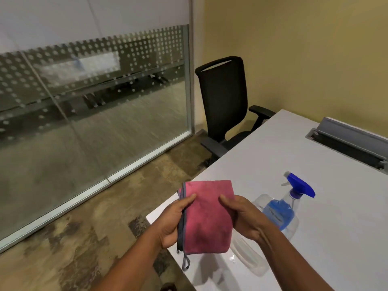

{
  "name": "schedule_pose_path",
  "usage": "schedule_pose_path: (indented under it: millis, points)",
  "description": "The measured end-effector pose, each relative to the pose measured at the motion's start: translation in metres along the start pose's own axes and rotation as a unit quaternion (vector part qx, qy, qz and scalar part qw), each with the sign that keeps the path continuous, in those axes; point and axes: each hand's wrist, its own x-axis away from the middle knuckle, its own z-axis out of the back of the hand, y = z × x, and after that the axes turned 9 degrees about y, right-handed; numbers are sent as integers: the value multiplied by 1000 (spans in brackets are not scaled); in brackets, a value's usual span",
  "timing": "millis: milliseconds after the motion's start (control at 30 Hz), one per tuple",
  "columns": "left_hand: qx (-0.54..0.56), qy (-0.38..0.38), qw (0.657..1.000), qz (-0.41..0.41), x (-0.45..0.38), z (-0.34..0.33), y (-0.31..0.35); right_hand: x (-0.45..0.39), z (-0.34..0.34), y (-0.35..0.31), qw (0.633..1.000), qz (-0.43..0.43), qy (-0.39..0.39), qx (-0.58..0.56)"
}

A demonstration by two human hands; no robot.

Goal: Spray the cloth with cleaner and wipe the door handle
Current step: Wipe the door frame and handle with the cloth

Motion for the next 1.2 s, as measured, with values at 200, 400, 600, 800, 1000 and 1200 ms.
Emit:
schedule_pose_path:
  millis: [200,400,600,800,1000,1200]
  points:
    - [26,156,982,-108,41,41,-14,-8,-49,21,996,-43,-80,-5]
    - [50,221,962,-150,91,95,-38,-11,-105,51,986,-79,-137,47]
    - [60,338,917,-201,139,129,-69,6,-158,87,973,-108,-179,94]
    - [63,447,848,-277,189,145,-113,43,-198,124,958,-123,-211,149]
    - [80,499,801,-321,261,154,-164,104,-225,167,939,-150,-250,180]
    - [138,547,754,-336,333,161,-220,171,-247,208,913,-232,-308,136]
